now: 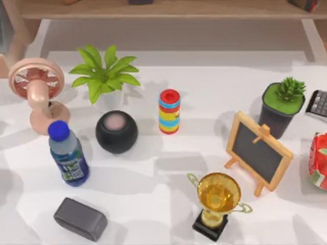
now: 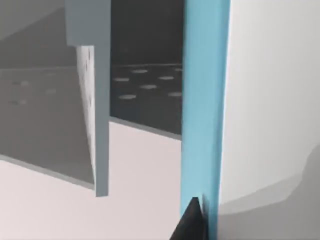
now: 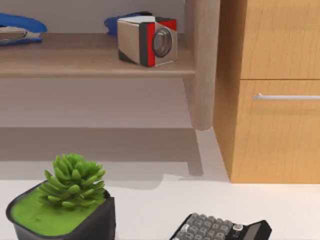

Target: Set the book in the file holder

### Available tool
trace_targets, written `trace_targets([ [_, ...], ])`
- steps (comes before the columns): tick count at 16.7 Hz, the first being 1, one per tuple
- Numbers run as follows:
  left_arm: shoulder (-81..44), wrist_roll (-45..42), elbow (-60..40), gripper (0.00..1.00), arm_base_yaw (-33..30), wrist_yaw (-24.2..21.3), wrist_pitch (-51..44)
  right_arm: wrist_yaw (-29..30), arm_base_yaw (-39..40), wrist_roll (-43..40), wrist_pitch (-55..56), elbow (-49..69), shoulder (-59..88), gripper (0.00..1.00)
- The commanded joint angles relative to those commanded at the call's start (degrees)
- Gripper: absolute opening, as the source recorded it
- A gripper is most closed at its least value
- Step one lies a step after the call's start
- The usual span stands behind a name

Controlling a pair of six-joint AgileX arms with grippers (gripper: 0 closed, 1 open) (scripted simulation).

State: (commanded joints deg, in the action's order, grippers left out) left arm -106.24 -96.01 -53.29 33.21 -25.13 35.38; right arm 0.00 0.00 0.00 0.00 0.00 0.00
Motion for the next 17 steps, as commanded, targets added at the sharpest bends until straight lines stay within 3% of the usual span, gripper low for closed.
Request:
trace_targets([
  [5, -2.9, -3.6, 0.1, 0.00, -4.3, -5.3, 2.9, 0.0, 0.0, 0.0, 0.0, 0.0, 0.0, 1.00],
  [17, -7.4, -2.9, -5.8, 0.00, -6.1, -3.3, 2.3, 0.0, 0.0, 0.0, 0.0, 0.0, 0.0, 1.00],
])
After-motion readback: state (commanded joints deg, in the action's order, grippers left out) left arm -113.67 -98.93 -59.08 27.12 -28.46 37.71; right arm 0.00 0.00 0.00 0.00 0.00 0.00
